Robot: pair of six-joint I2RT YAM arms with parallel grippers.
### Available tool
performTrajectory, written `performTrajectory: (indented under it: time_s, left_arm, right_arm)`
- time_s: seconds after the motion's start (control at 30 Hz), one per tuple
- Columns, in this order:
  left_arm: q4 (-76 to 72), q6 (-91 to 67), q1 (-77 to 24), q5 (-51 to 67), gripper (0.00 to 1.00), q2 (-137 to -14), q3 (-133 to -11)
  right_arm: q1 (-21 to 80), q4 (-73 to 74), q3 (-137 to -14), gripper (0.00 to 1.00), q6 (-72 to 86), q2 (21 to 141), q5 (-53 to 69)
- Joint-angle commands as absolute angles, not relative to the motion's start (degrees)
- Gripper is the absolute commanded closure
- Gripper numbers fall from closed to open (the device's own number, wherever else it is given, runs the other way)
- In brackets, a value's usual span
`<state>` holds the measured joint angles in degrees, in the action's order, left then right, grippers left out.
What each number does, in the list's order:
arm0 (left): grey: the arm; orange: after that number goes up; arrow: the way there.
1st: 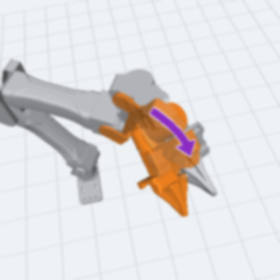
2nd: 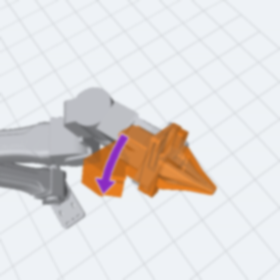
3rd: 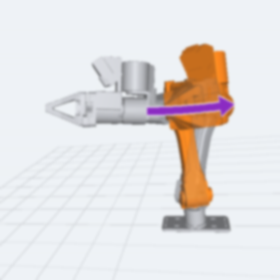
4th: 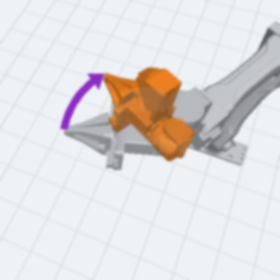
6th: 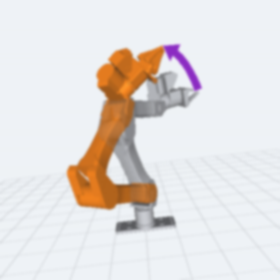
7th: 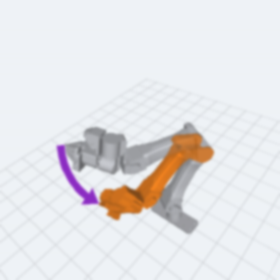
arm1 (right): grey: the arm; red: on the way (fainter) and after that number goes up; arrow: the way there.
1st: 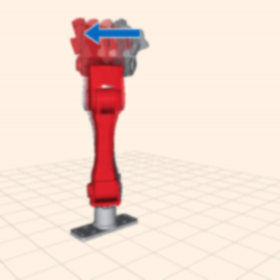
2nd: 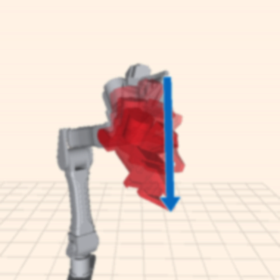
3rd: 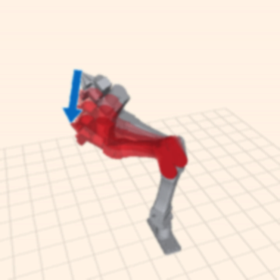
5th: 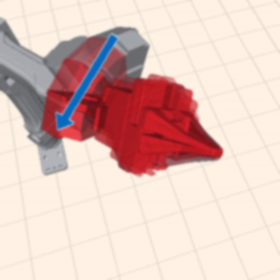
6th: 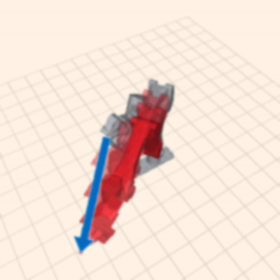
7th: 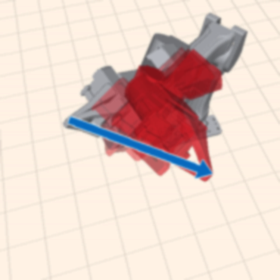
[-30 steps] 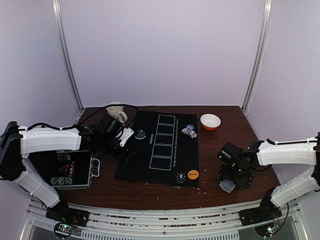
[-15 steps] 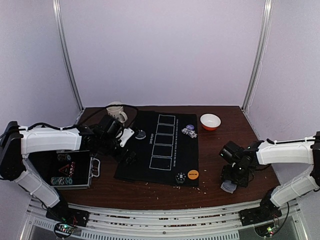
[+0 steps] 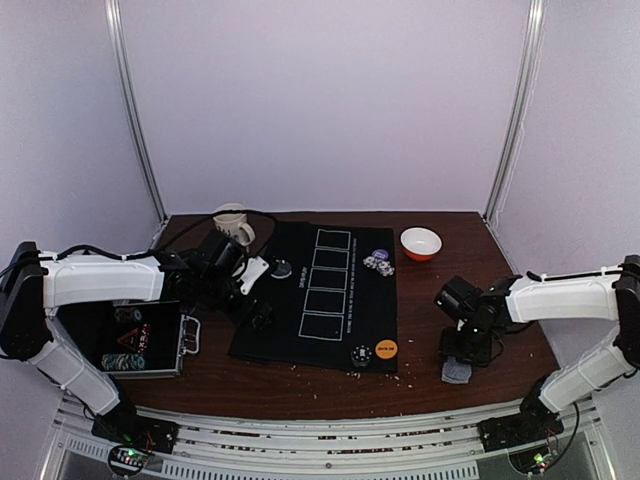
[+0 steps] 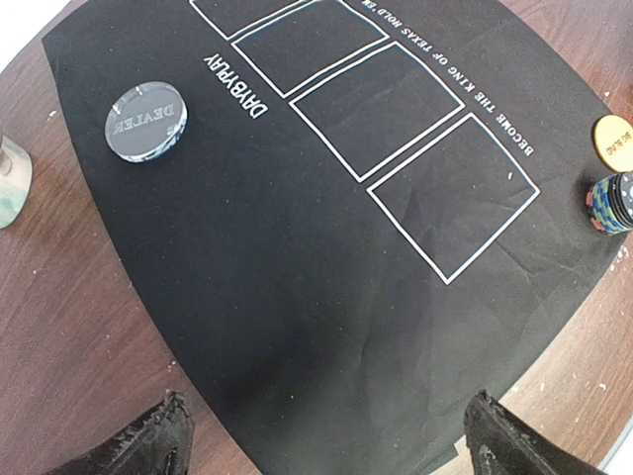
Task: Distribute texas hold em gaming equipment
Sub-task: Pick up the face-down deck piles from the center of the board.
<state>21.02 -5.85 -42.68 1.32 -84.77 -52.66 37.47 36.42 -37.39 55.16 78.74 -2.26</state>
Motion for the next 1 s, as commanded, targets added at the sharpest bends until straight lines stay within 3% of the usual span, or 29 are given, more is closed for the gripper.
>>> performTrajectory:
  time_s: [0.0,0.2,0.37,0.63,0.97]
  left_arm:
    - [19.1,-5.1,-42.1,1.5,0.02,-84.7,-52.5]
    - [18.6,-5.3,-41.4,3.5,0.02,-84.1,-52.3]
    - [17.6,-6.2,-39.4,6.0,0.02,-82.6,-51.8]
    - [18.5,-8.6,-32.4,12.5,0.02,-79.3,-52.0]
    - [22.5,-10.2,-23.4,15.7,0.02,-76.3,-53.4]
  right_arm:
    - [37.2,36.1,-36.2,0.43,52.6,80.9,-0.3]
    - [37.2,38.6,-38.9,0.52,50.6,80.6,-2.0]
    - [37.2,42.7,-44.0,0.53,47.8,80.6,-5.4]
    - [38.2,51.4,-61.6,0.57,36.6,82.4,-10.6]
    - [58.3,53.8,-88.8,0.61,17.8,100.1,-6.3]
